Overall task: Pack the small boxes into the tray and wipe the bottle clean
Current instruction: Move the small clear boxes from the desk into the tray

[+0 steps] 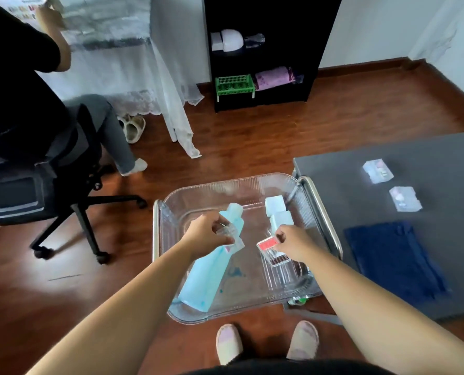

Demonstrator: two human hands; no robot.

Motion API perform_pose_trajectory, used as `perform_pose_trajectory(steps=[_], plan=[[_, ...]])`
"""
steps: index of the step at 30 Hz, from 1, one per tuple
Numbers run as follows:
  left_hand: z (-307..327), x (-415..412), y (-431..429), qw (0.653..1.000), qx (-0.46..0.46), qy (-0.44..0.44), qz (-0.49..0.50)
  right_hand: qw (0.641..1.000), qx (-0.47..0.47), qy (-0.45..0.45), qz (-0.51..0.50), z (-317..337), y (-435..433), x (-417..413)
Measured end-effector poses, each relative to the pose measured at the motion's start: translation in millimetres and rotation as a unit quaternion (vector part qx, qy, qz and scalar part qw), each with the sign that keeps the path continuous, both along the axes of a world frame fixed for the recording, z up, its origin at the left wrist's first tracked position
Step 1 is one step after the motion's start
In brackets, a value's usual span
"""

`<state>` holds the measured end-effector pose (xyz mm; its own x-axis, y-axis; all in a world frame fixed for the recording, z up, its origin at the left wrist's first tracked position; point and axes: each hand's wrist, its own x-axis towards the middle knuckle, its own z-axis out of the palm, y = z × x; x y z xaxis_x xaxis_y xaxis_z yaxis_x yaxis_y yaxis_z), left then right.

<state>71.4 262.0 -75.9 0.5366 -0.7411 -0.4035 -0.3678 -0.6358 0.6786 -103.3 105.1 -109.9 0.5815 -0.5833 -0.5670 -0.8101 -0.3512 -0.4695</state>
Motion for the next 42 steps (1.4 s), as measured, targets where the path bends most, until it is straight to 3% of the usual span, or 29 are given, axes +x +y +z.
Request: perform_pose_trajectory(steps=[12,17,22,29,42], plan=[[-27.7,-8.7,0.3,0.999,0.019,0.039,-0.004,0.986,-0.111,0.115,-0.039,-39.5,5.3,7.0],[-25.1,-9.3,1.5,0.999,0.017,0.039,0.010,0.991,-0.103,0.067,-0.046,-41.7,7.7,0.3],[-23.8,-7.1,6.7,0.999,0.011,0.040,0.025,0.995,-0.053,-0.031,0.076,-44.9,12.8,-10.4],[-29.4,-7.1,11.8,0.998,0.013,0.042,0.039,0.956,-0.125,0.047,0.263,-54.8,16.7,-10.9],[-35.3,-17.7,-2.0,0.998,0.016,0.052,0.035,0.955,-0.186,0.035,0.228,-61.0,-4.6,-23.2]])
